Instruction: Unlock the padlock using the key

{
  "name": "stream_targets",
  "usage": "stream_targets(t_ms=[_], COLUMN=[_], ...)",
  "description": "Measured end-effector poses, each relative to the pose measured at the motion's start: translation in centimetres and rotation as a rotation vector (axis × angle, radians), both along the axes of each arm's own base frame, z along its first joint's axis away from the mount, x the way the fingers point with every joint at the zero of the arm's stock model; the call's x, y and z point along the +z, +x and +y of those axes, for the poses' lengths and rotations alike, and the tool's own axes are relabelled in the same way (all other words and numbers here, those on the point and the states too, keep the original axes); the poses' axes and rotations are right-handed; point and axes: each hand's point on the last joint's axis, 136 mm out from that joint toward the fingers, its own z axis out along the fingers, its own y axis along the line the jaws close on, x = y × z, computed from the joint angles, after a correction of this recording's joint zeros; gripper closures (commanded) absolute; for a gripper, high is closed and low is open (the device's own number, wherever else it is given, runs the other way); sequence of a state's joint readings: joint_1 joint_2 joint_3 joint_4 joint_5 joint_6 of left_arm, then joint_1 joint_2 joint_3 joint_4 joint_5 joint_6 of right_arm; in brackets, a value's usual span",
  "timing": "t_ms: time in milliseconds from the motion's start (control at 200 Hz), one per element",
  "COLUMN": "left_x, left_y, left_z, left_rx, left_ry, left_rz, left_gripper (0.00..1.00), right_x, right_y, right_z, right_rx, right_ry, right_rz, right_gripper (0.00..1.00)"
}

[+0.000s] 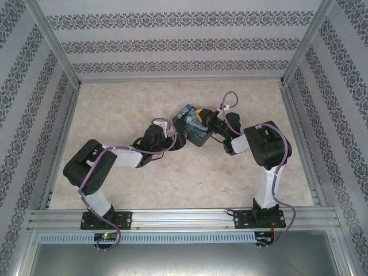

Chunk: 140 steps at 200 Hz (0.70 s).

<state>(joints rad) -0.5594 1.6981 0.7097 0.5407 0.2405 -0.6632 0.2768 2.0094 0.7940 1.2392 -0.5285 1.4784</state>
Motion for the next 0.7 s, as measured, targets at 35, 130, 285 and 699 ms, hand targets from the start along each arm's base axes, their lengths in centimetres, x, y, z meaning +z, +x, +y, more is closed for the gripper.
stream_targets(t_ms=[35, 130, 285, 699], left_x=[0.6, 1.9, 2.7, 5.2], left_y=[0.1, -0.3, -1.7, -4.4], left_z=[0.3, 0.9, 2.3, 5.4], left_rx=[0.01, 0.022, 0.046, 0.106], left_ry=[0.0, -0.003, 0.012, 0.041], left_rz=[-0.011, -0.03, -0.03, -0.045], left_gripper=[0.18, 0.17, 0.16, 0.14], right_x=[0.0, -0.2, -0.4, -4.8], right_y=[0.5, 2.0, 5.1, 11.3], right_z=[-0.5, -1.5, -2.0, 0.4], right_rx=[-0.007, -0.02, -0.017, 0.104], right_ry=[-0.008, -0.028, -0.054, -0.195], right_rz=[0.007, 0.033, 0.047, 0.158], right_gripper=[1.0, 1.0, 1.0, 1.0])
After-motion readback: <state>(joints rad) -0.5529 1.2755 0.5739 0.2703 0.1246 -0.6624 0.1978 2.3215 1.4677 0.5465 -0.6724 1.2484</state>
